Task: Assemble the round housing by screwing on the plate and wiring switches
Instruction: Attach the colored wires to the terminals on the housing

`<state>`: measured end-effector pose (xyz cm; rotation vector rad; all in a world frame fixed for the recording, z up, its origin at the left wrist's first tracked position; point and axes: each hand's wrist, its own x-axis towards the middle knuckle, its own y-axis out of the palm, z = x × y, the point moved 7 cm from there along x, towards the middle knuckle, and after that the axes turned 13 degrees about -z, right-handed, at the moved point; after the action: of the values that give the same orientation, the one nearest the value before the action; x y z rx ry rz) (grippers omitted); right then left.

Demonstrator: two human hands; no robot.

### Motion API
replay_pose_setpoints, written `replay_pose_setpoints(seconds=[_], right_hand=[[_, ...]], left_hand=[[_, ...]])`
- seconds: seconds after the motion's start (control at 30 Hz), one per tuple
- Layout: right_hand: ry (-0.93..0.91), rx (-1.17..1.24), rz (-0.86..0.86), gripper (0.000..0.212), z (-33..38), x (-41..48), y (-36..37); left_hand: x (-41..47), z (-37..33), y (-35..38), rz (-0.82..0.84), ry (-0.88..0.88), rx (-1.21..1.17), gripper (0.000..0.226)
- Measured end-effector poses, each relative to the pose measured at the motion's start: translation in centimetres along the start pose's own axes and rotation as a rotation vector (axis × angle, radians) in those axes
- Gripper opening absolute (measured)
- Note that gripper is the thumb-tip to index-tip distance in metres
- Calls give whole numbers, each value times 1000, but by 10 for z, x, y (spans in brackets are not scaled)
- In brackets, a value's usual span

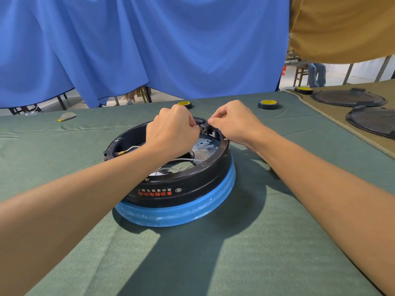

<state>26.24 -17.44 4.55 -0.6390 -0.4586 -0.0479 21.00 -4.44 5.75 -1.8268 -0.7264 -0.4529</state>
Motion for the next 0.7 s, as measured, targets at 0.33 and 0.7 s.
replay_pose_setpoints(seconds=[0.33,0.7], right_hand=[[1,5,-3,18,-1,1,1],[-22,-73,-52,23,2,3,2]], left_hand=[[3,2,8,30,-10,15,15],[1,-6,6,-12,29,37,17]])
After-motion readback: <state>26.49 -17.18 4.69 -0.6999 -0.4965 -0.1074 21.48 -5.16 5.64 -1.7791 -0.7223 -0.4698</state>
